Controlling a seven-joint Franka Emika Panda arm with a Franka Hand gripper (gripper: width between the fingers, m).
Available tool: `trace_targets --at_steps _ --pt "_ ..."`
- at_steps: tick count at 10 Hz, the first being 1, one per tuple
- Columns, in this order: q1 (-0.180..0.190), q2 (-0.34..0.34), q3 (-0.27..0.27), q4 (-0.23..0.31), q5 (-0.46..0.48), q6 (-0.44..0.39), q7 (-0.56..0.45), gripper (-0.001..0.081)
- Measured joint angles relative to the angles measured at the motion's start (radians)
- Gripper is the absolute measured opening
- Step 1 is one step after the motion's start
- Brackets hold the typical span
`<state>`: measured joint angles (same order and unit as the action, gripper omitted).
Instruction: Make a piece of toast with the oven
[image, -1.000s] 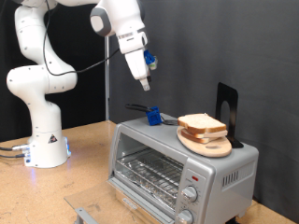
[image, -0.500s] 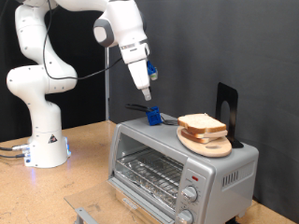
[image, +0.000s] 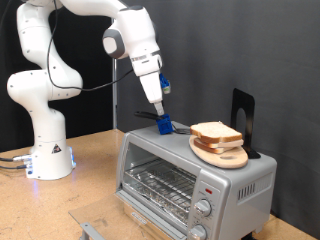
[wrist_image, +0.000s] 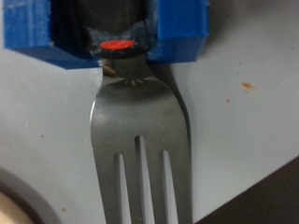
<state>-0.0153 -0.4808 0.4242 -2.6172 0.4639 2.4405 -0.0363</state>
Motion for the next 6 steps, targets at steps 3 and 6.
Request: trace_targets --at_steps 3,6 --pt "-0.003 0.027 0.018 -0.012 -0.004 0.04 0.001 0.0808" --pt "-0.004 0.056 0.035 -0.016 -0.004 0.072 0.005 0.0808"
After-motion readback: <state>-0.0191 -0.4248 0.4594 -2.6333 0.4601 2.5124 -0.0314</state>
